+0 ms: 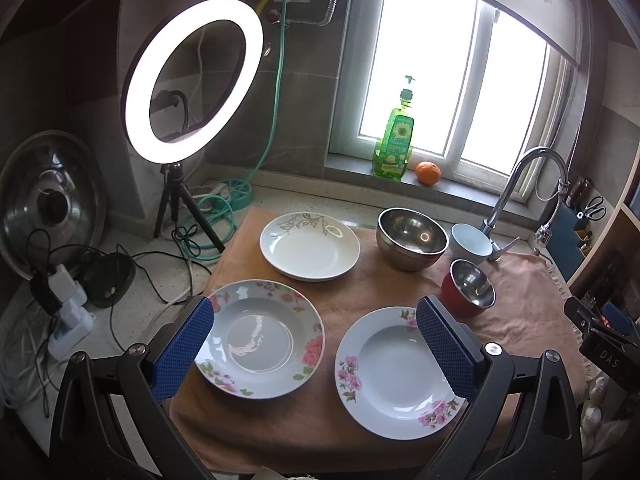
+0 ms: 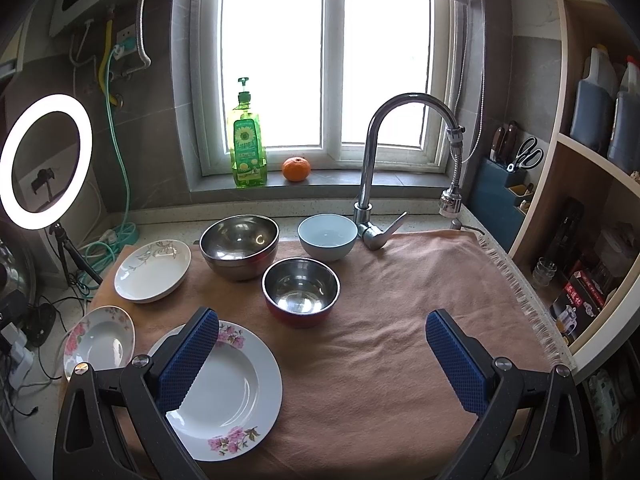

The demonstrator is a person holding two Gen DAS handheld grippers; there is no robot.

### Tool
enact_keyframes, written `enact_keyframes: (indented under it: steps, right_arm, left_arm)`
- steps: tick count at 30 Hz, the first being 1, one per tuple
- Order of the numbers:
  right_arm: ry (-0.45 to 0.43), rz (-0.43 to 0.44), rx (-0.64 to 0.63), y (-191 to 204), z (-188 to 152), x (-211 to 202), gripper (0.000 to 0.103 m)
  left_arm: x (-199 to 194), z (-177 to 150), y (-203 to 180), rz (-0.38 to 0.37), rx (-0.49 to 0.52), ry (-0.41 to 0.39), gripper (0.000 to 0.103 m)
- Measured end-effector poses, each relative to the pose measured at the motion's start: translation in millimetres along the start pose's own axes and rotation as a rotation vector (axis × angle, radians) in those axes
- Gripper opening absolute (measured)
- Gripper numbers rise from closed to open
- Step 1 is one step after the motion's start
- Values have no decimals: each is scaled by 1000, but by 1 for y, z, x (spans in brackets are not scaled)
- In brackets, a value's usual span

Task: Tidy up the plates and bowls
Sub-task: 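Move both grippers toward the pink rose plate on the table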

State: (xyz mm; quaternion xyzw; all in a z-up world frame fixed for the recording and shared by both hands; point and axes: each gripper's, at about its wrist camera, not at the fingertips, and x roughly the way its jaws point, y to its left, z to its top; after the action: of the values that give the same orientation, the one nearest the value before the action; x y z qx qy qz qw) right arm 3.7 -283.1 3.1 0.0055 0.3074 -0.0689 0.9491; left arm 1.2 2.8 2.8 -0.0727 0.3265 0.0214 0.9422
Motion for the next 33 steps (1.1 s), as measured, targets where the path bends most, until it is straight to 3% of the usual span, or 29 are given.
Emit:
enact_keyframes:
  steps: [33]
  right_arm:
    - [17,-5,1,1,-4,10,102]
  left_arm:
    - [6,-1,-5,-2,0,6,101]
